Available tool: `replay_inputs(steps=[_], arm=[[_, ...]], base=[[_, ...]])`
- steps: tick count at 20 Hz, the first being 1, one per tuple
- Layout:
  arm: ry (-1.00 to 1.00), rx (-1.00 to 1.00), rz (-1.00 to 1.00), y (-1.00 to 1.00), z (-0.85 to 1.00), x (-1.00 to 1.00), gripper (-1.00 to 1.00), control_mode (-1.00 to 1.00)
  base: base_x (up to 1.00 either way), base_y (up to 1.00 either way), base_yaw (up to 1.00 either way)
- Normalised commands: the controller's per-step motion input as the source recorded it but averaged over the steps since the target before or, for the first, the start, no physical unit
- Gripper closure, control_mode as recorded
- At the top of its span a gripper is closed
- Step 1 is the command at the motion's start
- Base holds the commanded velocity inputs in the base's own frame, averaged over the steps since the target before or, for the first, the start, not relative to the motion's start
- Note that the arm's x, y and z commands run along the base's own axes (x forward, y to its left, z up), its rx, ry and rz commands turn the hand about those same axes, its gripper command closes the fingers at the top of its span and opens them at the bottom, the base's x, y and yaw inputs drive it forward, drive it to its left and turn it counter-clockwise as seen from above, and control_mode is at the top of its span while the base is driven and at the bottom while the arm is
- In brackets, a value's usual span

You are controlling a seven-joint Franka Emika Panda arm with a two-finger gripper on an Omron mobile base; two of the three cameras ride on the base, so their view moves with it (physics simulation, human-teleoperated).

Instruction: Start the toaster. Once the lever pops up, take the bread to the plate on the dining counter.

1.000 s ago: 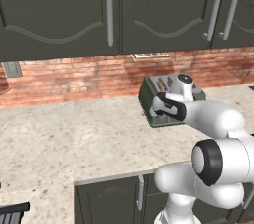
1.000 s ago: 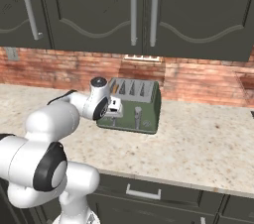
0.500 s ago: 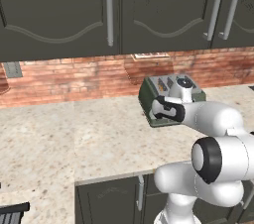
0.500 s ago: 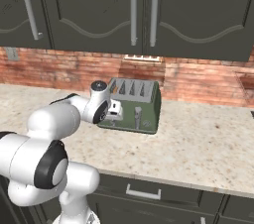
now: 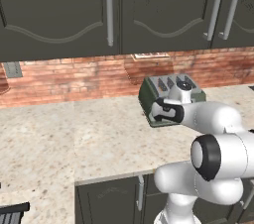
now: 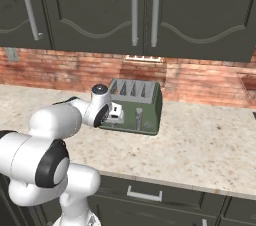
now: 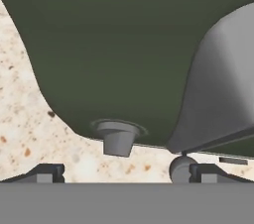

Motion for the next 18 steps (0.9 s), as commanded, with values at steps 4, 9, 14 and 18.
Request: replay_inputs(steps=[4,9,14,18], arm=[[0.00,0.00,0.00,0.00,-0.12,0.00,-1.00,-1.00],[0.00,0.00,0.00,0.00,0.00,0.00,-1.00,-1.00],[0.00,0.00,0.00,0.00,0.00,0.00,-1.00,-1.00],[-0.03,0.00,0.00,0.00,0.11,0.00,-1.00,-1.00]], base=[[0.00,0.00,0.00],[0.00,0.00,0.00],[0.00,0.00,0.00],[0.00,0.00,0.00]])
